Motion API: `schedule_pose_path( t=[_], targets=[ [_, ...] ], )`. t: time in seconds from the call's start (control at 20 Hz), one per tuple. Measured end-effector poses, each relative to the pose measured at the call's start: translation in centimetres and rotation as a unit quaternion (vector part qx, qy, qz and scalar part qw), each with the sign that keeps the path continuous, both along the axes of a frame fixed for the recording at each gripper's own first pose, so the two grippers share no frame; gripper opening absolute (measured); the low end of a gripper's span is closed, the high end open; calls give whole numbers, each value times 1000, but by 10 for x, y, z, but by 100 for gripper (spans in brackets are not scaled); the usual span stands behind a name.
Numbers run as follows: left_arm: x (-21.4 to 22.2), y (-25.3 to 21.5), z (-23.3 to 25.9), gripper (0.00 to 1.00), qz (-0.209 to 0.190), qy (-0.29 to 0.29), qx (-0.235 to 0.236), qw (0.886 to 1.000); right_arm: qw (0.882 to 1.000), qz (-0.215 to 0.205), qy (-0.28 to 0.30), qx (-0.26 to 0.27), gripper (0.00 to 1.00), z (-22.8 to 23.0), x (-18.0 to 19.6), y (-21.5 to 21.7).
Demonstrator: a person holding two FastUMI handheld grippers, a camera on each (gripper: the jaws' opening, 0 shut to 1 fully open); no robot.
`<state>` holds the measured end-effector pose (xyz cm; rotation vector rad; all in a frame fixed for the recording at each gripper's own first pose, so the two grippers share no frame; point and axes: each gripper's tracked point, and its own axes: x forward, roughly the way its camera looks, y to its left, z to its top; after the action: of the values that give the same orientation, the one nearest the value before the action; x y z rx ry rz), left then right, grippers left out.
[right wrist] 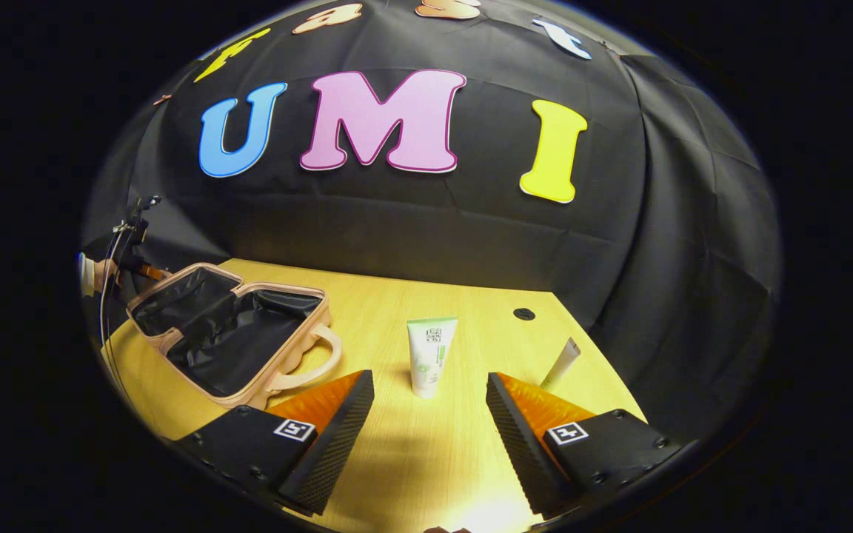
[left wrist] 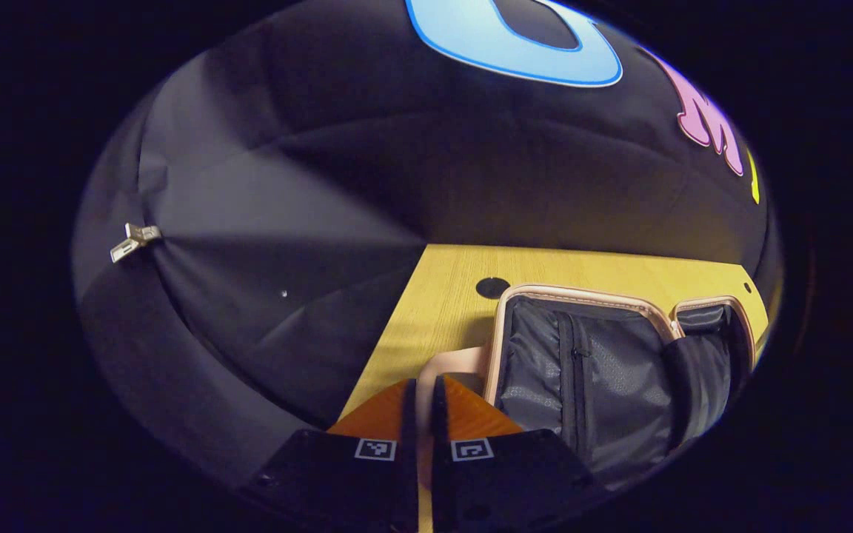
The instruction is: First open the suitcase, pack the skin care products into it, and then close the suitcase.
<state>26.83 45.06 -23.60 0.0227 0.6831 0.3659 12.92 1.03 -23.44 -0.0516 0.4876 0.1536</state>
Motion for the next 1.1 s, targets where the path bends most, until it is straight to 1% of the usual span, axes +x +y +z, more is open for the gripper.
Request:
schedule_pose_path(
  t=[0.05,0.1,0.15,0.2,0.25,0.3,0.35,0.45,0.55,0.65,0.75,0.8,0.9,1.0,1.1],
  targets=[
    [-2,10,1,18,13,2,12,1000,1000,-7,-4,-2,97,2,0,-4],
    [0,16,6,20,19,-5,15,1000,1000,-17,-8,-3,97,5,1,-10],
    [-2,13,7,30,22,-10,20,999,1000,-26,-11,-1,97,8,1,-14],
    [-7,14,17,33,26,-4,46,999,999,-35,-13,2,97,11,2,-20],
    [-12,12,28,54,25,-6,74,997,999,-44,-14,5,97,13,2,-26],
    [-17,3,43,74,19,-21,95,995,999,-51,-11,7,97,14,2,-32],
    [-14,-17,64,95,14,-42,106,993,998,-57,-9,9,97,14,2,-37],
    [-16,-74,108,97,-9,-95,101,990,998,-64,-8,8,97,19,5,-51],
    [-26,-140,154,98,-36,-145,101,984,997,-69,3,18,97,18,9,-62],
    [-27,-221,167,98,-78,-169,88,979,997,-67,11,22,96,17,16,-71],
    [-28,-315,172,98,-127,-182,71,972,997,-72,11,20,97,18,24,-87],
    [-32,-359,174,98,-145,-191,57,969,997,-77,11,23,97,18,28,-95],
    [-42,-439,171,98,-162,-209,3,964,996,-85,14,32,97,16,32,-107],
    [-44,-510,154,98,-180,-211,-51,959,995,-92,18,40,97,13,34,-121],
    [-43,-565,140,98,-195,-210,-79,955,994,-97,24,45,97,5,35,-133]
  ],
)
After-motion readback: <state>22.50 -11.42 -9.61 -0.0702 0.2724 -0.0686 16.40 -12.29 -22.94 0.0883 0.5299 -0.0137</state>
